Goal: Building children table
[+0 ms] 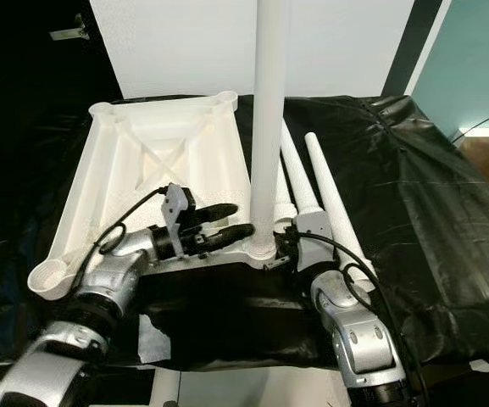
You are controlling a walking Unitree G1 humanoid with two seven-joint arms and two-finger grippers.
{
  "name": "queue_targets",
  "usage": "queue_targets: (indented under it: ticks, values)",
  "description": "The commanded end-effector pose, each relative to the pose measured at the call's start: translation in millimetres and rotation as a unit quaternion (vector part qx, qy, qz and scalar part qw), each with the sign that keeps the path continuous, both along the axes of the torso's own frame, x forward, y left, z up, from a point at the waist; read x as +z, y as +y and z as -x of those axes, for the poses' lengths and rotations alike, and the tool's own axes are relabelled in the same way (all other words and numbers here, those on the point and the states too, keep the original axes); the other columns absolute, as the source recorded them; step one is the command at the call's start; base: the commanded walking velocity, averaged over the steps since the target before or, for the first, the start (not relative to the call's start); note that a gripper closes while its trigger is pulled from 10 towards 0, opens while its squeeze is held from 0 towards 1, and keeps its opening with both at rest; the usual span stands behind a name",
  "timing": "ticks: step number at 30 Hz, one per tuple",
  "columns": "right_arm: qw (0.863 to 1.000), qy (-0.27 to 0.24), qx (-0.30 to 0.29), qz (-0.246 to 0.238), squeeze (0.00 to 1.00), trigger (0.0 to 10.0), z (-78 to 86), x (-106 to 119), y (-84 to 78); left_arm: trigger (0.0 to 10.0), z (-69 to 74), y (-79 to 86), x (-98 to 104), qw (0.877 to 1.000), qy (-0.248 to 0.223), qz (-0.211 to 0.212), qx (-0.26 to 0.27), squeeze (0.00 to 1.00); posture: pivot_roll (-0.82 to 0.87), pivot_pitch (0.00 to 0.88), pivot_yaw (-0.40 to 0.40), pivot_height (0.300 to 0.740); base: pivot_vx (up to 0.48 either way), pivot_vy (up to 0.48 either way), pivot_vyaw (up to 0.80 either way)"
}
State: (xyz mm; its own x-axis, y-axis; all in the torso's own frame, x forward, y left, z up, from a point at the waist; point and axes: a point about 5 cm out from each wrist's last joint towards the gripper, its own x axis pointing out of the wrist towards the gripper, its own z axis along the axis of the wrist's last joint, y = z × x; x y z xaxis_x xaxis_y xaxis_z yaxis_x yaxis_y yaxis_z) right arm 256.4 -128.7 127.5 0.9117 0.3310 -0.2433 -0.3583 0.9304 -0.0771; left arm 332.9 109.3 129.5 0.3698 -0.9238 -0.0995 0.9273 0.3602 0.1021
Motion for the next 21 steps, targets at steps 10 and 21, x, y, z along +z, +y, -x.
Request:
queue_targets:
  ticks: [10,21]
  values:
    - [0.999,0.051,0.019,0.0,0.0,10.0,17.6,-11.0,1.7,10.0,2.8,34.1,-26.3,0.99,0.05,-0.128,0.018,0.0,-0.12,0.002,0.021,0.74,0.0,0.0,0.0]
    - [0.998,0.037,0.041,0.008,0.0,10.0,6.8,-1.5,7.6,10.0,18.4,47.8,-45.0,0.971,0.126,-0.195,-0.051,0.0,-0.1,0.0,0.017,0.74,0.0,0.0,0.0]
